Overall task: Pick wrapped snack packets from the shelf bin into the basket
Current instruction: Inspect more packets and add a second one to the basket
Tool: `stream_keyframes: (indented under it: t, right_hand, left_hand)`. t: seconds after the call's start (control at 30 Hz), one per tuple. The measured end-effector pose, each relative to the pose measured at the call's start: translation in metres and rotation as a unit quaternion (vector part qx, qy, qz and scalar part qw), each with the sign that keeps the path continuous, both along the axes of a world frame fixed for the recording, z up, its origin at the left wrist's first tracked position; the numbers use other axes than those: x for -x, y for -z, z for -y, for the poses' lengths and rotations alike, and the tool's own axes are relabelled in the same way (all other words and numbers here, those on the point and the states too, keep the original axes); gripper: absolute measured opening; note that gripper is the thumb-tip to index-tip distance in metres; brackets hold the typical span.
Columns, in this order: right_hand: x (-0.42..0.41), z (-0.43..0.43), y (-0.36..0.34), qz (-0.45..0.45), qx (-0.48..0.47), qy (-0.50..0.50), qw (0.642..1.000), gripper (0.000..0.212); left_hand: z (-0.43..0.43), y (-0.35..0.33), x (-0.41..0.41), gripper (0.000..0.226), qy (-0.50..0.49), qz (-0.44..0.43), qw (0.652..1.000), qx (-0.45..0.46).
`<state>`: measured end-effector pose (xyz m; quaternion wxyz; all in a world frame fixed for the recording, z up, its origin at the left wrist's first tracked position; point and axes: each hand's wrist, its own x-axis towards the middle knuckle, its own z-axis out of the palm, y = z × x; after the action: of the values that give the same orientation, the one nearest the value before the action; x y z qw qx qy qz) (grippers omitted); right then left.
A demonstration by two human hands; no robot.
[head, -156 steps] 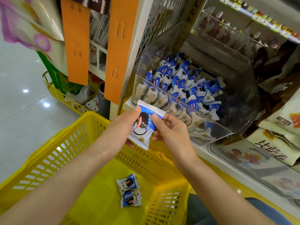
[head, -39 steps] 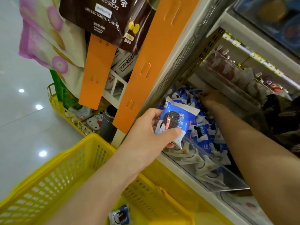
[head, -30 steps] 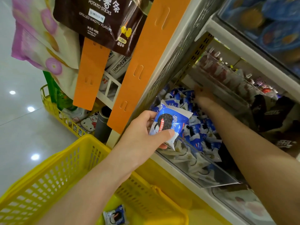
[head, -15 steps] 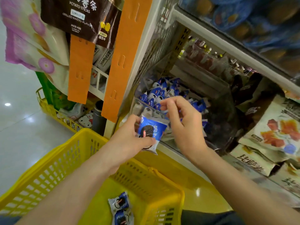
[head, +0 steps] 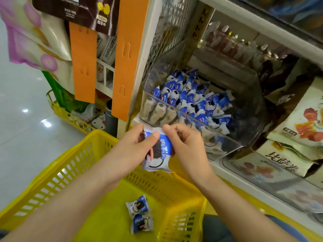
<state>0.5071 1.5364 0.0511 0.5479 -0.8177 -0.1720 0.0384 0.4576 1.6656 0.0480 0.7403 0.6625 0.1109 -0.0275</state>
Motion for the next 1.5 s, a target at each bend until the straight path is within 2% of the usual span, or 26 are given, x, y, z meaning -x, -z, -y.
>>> stream_keyframes:
  t: [0.07,0.13,0.27,0.33,0.47,0.53,0.6,0.67,0.77,0.87,0.93,1.03,1.1,1.2,1.3,1.37,1.43,1.5]
  right_hand:
    - [0.001,0.000,0.001,0.032,0.029,-0.025,0.999,0.022]
    - [0.002,0.001,0.000,0.102,0.070,-0.063,0.990,0.015]
    - [0.001,0.006,-0.003,0.261,0.178,-0.105,0.943,0.022]
    - [0.001,0.009,-0.003,0.298,0.202,-0.098,0.928,0.021]
    - [0.004,0.010,-0.003,0.196,0.124,-0.054,0.971,0.013]
    - [0.006,0.012,-0.004,0.133,0.069,-0.032,0.988,0.010]
    - [0.010,0.014,-0.005,0.068,0.010,-0.014,0.998,0.009]
    - [0.014,0.015,-0.005,0.017,-0.023,-0.009,1.000,0.008]
    - [0.017,0.014,-0.002,-0.052,-0.033,-0.022,0.998,0.006]
    - [0.015,0.013,0.003,-0.104,0.027,-0.053,0.993,0.017]
    - [0.014,0.014,0.006,-0.091,0.102,-0.076,0.988,0.033]
    - [0.016,0.014,0.006,-0.007,0.143,-0.115,0.983,0.056]
    - [0.017,0.013,0.005,0.005,0.118,-0.126,0.985,0.049]
    - [0.014,0.013,0.003,-0.024,0.082,-0.107,0.991,0.037]
    - [0.009,0.013,0.002,-0.063,0.058,-0.093,0.992,0.035]
    - [0.009,0.013,0.004,-0.074,0.064,-0.100,0.990,0.035]
    - [0.010,0.012,0.006,-0.079,0.077,-0.110,0.988,0.035]
    - [0.011,0.011,0.008,-0.091,0.074,-0.110,0.987,0.034]
  left_hand:
    - [0.002,0.003,-0.001,0.018,-0.025,0.005,1.000,-0.013]
    - [0.001,0.006,-0.002,0.025,-0.054,0.006,0.998,-0.032]
    - [0.000,0.009,-0.003,0.030,-0.058,-0.005,0.998,-0.035]
    - [0.002,0.010,-0.005,0.032,-0.053,-0.015,0.998,-0.035]
    - [0.001,0.006,-0.005,0.027,-0.025,-0.045,0.999,0.008]
    - [-0.006,0.004,-0.004,0.024,0.019,-0.055,0.998,-0.035]
    - [-0.014,0.002,-0.003,0.034,0.029,-0.047,0.996,-0.065]
    - [-0.021,0.000,-0.002,0.043,-0.009,-0.018,0.998,-0.053]
    - [-0.024,-0.001,-0.002,0.049,-0.070,0.026,0.997,-0.024]
    - [-0.020,0.003,-0.002,0.031,-0.091,0.045,0.995,-0.021]
    - [-0.017,0.005,-0.002,0.015,-0.087,0.065,0.993,-0.049]
    - [-0.015,0.006,-0.002,0.025,-0.042,0.104,0.977,-0.179]
    - [-0.012,0.008,-0.001,0.023,-0.011,0.100,0.971,-0.218]
    - [-0.008,0.011,-0.001,0.008,-0.013,0.073,0.986,-0.149]
    - [-0.009,0.009,-0.003,0.013,-0.023,0.053,0.992,-0.113]
    - [-0.010,0.011,-0.002,0.020,-0.036,0.071,0.978,-0.195]
    - [-0.010,0.013,0.000,0.024,-0.058,0.108,0.943,-0.311]
    - [-0.009,0.013,0.002,0.023,-0.070,0.141,0.922,-0.353]
